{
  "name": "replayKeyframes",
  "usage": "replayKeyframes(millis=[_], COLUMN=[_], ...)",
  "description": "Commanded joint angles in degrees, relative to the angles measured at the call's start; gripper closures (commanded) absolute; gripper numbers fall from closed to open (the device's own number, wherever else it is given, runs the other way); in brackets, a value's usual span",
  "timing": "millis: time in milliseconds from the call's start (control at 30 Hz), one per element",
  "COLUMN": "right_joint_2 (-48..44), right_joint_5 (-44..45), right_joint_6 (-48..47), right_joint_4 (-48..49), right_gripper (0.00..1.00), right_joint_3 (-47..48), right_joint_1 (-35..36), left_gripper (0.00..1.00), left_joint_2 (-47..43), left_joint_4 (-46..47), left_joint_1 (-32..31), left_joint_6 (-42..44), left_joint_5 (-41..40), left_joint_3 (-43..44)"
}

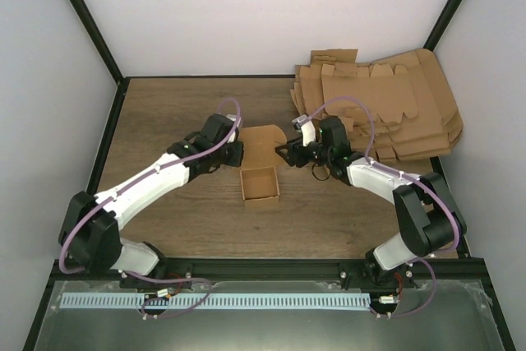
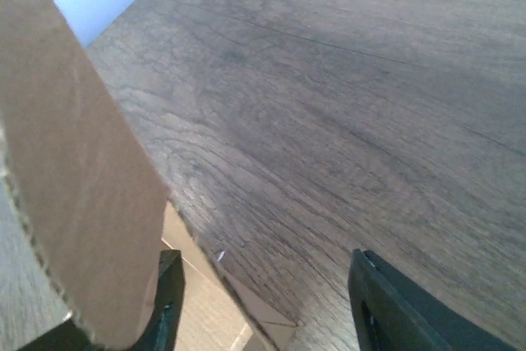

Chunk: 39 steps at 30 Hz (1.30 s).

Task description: Fold the paper box

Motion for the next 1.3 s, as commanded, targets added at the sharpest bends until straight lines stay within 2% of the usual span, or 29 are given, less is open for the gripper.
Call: replayKeyframes(millis=[0, 167, 300, 567, 767, 867, 967, 1100, 1267], right_joint_2=[-0.3, 0.0, -0.2, -1.0, -2.6, -3.0, -3.6, -3.7, -2.9], right_joint_5=[2.9, 8.9, 15.9, 25.2, 28.2, 29.6, 31.2, 31.6, 30.5], right_joint_6=[-0.1, 0.0, 0.5, 4.1, 7.3, 7.8, 7.5, 5.9, 4.0], right_joint_4=[-0.9, -5.0, -8.1, -10.9, -10.1, -9.8, -9.3, -9.1, -7.9], right_gripper=[0.5, 0.66, 0.73, 0.83, 0.94, 0.96, 0.96, 0.96, 0.96], right_joint_3=[3.4, 5.9, 7.4, 7.4, 6.1, 5.9, 5.5, 5.3, 4.7], right_joint_1=[0.8, 3.6, 7.1, 11.5, 13.5, 14.5, 15.4, 15.5, 15.5], left_gripper=[0.9, 0.75, 0.62, 0.59, 0.56, 0.59, 0.58, 0.37, 0.28], left_joint_2=[2.9, 2.5, 1.7, -3.2, -7.8, -8.6, -8.5, -8.8, -7.9], left_joint_4=[2.2, 2.0, 0.2, 0.1, 1.3, 4.1, 4.7, 4.2, 7.8], left_joint_1=[2.4, 3.7, 3.8, 3.8, 3.6, 3.7, 3.7, 4.6, 10.5], left_joint_6=[4.6, 3.5, 1.4, -9.3, -12.7, -13.0, -12.2, -8.5, -3.3], left_joint_5=[0.0, 1.1, 2.0, 3.3, 1.7, 3.8, 2.2, -0.1, 7.6], left_joint_3=[3.5, 3.4, 2.4, -4.4, -9.2, -11.3, -11.2, -9.7, -9.2])
